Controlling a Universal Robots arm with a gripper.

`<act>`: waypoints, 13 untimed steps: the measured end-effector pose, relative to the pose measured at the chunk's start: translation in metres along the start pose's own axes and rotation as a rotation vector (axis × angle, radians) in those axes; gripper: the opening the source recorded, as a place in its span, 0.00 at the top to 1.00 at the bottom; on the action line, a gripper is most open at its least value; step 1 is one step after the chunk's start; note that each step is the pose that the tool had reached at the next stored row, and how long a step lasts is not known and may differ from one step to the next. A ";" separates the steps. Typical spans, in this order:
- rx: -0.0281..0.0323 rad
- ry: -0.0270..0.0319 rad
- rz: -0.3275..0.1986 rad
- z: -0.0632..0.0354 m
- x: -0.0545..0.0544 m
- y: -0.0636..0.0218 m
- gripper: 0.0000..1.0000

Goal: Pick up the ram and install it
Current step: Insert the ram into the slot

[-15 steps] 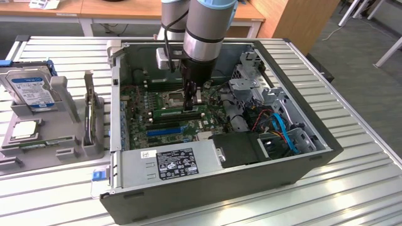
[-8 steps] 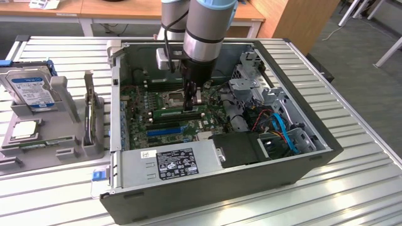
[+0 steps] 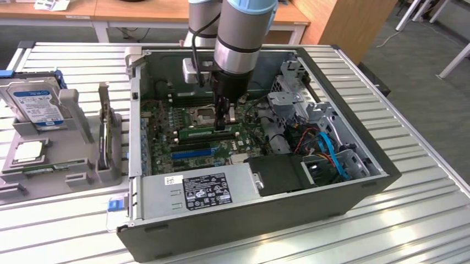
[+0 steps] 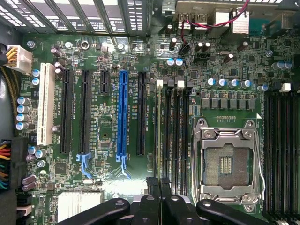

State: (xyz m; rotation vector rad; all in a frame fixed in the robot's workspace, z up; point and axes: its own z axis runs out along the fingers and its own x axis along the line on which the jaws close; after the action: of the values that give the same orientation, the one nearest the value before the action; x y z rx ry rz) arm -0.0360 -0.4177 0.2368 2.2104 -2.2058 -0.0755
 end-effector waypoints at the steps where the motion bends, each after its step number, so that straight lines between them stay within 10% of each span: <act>1: 0.0000 0.0000 0.000 0.0000 0.000 0.0000 0.89; 13: 0.0000 -0.0001 0.000 0.0033 0.000 -0.0002 0.89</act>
State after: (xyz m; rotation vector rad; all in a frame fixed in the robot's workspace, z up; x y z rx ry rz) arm -0.0360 -0.4177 0.2334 2.2105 -2.2059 -0.0756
